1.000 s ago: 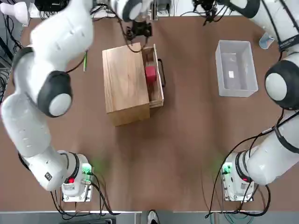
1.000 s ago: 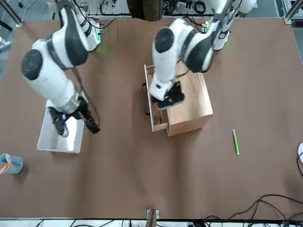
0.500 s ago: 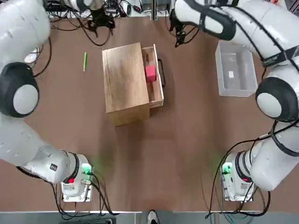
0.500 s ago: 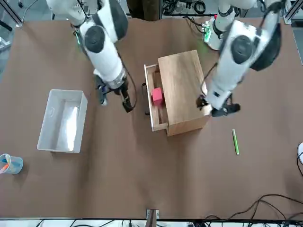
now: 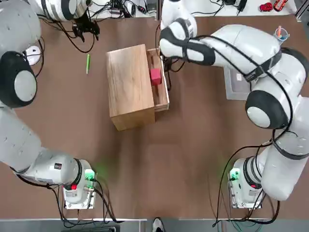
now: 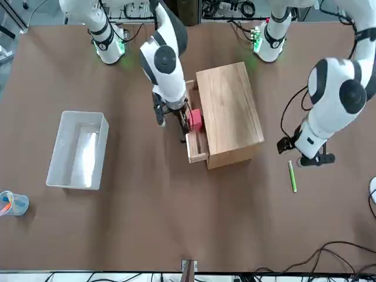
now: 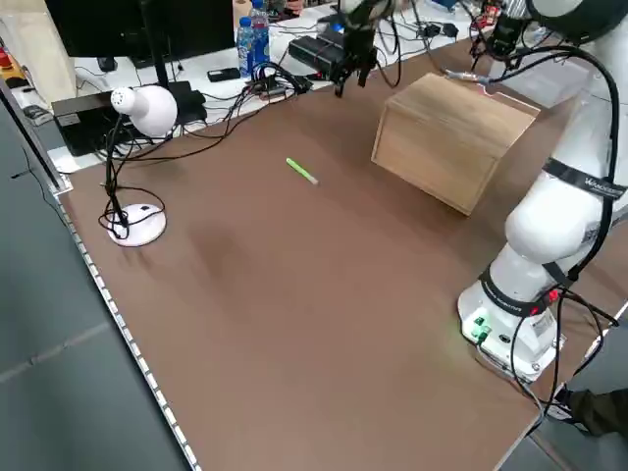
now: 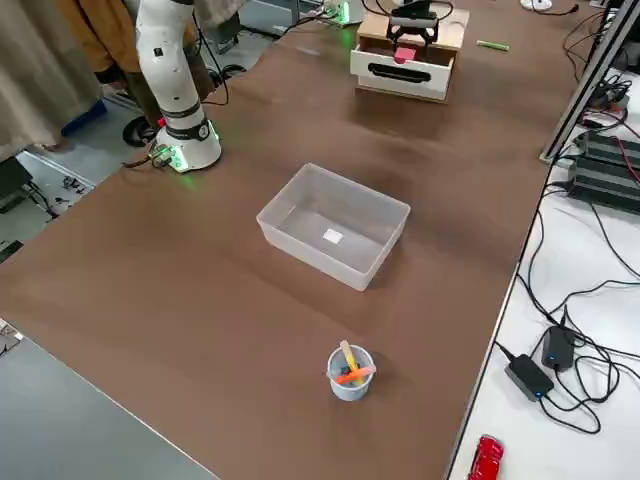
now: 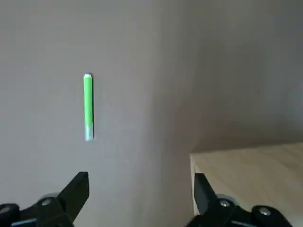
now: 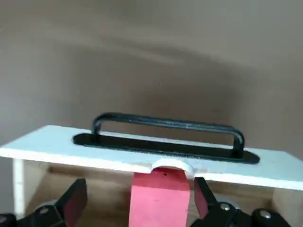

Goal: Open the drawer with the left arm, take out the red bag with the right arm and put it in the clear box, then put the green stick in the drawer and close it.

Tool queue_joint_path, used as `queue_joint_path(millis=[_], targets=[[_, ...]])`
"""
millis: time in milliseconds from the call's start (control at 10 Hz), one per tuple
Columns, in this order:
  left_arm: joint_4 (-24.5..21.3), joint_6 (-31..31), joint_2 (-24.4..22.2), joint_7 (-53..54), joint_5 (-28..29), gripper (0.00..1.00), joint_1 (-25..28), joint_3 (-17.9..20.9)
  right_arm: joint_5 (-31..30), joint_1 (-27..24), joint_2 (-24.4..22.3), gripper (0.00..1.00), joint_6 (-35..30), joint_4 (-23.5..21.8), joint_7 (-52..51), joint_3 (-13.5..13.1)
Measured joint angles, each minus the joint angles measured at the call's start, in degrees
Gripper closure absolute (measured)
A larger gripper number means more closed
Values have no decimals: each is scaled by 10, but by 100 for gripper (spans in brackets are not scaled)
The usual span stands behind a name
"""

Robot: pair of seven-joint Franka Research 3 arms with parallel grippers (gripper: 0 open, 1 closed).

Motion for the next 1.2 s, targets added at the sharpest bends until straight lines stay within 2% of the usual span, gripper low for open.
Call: queue_joint_path(millis=[200, 400, 700, 900, 1200], targets=[[-9, 77, 62, 0, 3, 1, -1, 10, 0, 19, 25, 0, 21, 0, 18, 0], [-6, 114, 99, 20, 4, 0, -1, 45, 0, 27, 36, 0, 28, 0, 21, 0], [8, 138, 146, 69, 4, 0, 7, 104, 2, 33, 37, 0, 28, 1, 21, 0], [33, 138, 174, 104, 4, 0, 24, 108, 13, 37, 38, 0, 38, 1, 22, 0], [46, 140, 201, 112, -4, 0, 31, 109, 19, 39, 41, 1, 46, 1, 22, 0]])
